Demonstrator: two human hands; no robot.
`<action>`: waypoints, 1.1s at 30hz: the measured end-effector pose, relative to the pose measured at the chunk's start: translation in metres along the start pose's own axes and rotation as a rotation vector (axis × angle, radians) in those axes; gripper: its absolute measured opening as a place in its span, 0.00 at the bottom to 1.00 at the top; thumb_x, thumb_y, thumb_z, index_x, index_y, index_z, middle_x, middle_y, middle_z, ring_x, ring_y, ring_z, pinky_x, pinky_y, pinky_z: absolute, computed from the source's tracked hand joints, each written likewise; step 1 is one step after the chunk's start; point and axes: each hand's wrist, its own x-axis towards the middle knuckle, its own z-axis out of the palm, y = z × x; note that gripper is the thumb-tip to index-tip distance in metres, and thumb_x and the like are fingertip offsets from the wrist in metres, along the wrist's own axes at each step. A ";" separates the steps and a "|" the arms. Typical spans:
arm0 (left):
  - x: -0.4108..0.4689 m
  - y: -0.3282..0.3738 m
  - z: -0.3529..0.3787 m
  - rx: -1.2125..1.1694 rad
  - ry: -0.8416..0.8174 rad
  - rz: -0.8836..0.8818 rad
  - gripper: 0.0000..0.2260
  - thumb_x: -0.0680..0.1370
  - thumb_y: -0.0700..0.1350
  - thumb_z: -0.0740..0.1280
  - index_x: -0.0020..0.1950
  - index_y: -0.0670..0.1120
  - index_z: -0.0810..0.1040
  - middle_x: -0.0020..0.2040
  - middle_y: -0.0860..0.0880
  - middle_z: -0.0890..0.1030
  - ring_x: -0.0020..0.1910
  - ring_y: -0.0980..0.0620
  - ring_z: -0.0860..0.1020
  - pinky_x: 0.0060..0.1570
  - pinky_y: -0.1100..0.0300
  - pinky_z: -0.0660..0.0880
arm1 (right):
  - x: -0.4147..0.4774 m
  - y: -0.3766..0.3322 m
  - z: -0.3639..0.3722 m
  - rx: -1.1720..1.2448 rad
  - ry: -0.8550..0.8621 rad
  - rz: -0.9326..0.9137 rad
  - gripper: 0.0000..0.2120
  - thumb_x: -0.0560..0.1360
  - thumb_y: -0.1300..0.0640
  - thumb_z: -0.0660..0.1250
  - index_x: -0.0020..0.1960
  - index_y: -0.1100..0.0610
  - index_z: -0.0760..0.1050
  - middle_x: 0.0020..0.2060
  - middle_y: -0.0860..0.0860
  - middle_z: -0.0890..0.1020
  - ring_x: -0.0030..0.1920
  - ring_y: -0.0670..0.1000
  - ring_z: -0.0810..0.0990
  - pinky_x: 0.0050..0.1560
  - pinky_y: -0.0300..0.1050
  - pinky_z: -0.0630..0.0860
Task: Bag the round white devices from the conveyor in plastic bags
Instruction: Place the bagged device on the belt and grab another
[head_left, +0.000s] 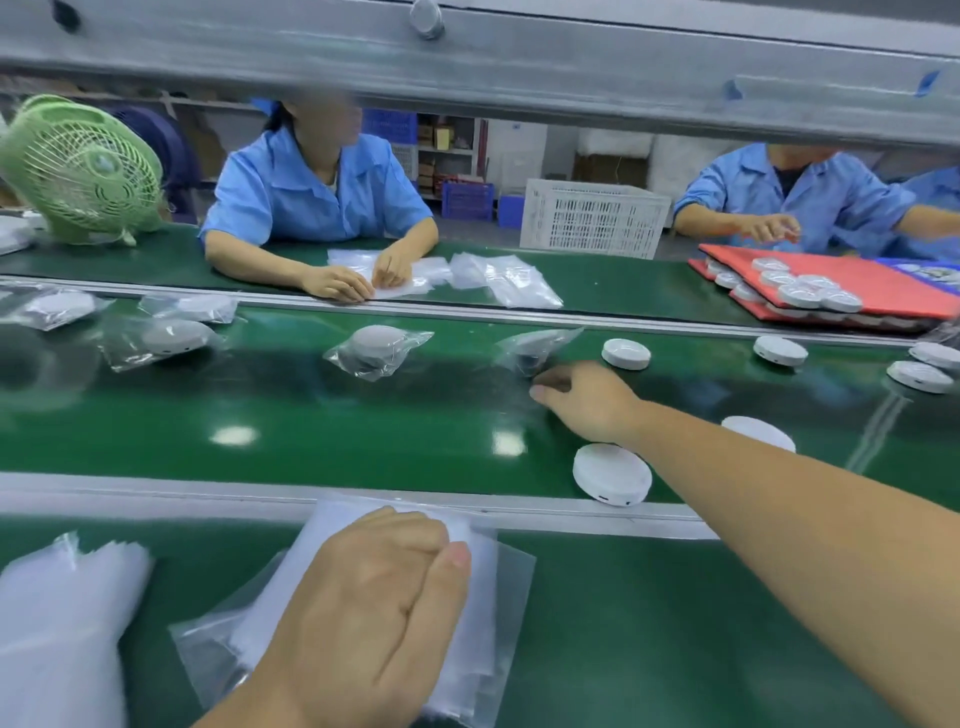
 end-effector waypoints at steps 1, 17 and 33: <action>0.001 -0.002 0.000 0.076 -0.082 0.023 0.18 0.82 0.48 0.56 0.33 0.54 0.57 0.30 0.57 0.61 0.32 0.55 0.66 0.38 0.62 0.66 | -0.014 0.004 0.002 -0.008 0.002 -0.031 0.20 0.80 0.36 0.62 0.66 0.44 0.80 0.64 0.45 0.82 0.63 0.51 0.80 0.58 0.46 0.73; -0.007 -0.011 0.016 0.208 -0.404 -0.174 0.11 0.73 0.62 0.63 0.44 0.63 0.84 0.48 0.73 0.79 0.52 0.67 0.75 0.53 0.62 0.74 | -0.199 0.010 0.003 0.233 0.332 -0.389 0.08 0.74 0.45 0.62 0.52 0.38 0.74 0.49 0.37 0.80 0.51 0.39 0.79 0.46 0.27 0.70; -0.003 0.000 0.015 -0.171 -0.233 -0.337 0.08 0.72 0.58 0.69 0.43 0.59 0.86 0.45 0.68 0.83 0.51 0.64 0.81 0.55 0.60 0.77 | -0.218 -0.002 0.013 0.163 0.670 -1.018 0.09 0.73 0.61 0.80 0.51 0.56 0.83 0.54 0.50 0.87 0.56 0.53 0.86 0.50 0.50 0.82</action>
